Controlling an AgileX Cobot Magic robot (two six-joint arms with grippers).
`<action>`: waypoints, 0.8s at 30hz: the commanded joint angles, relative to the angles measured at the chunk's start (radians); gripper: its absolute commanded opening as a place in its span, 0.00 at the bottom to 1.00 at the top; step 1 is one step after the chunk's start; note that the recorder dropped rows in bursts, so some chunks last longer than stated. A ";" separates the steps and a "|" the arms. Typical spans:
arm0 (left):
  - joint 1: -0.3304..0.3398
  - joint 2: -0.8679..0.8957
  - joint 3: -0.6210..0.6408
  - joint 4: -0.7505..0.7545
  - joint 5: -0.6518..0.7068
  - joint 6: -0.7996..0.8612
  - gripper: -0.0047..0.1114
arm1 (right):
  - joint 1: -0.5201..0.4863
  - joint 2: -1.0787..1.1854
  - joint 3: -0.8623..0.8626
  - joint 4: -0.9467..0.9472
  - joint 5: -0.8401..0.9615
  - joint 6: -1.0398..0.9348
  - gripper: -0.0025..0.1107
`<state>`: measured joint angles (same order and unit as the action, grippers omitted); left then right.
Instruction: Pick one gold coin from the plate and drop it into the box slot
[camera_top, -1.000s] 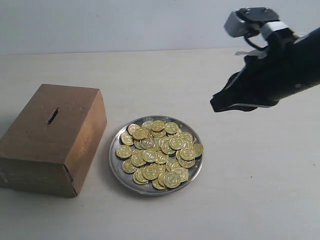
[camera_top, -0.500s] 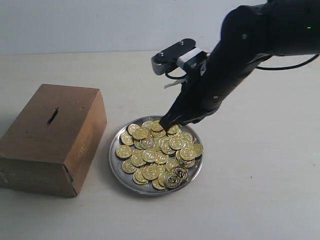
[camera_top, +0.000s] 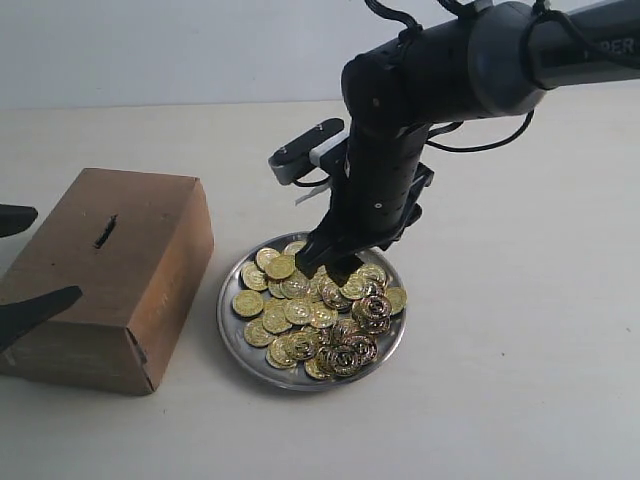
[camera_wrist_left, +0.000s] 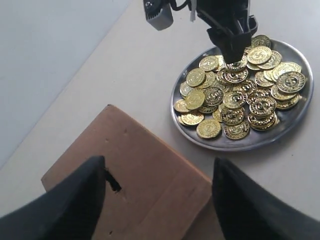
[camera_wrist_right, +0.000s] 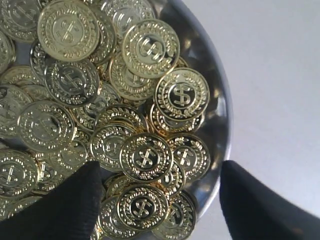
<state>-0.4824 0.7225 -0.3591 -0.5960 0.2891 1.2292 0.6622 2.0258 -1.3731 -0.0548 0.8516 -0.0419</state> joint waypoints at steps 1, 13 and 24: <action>-0.008 0.000 -0.005 -0.013 -0.014 0.005 0.58 | 0.001 0.032 -0.010 0.012 -0.006 -0.013 0.58; -0.008 0.000 -0.005 -0.016 -0.054 0.004 0.58 | 0.001 0.067 -0.010 0.035 -0.017 -0.009 0.56; -0.008 0.000 -0.005 -0.018 -0.056 0.004 0.58 | 0.036 0.069 -0.010 0.001 -0.051 -0.009 0.55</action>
<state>-0.4824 0.7225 -0.3591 -0.6034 0.2426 1.2330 0.6967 2.0949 -1.3775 -0.0427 0.8076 -0.0463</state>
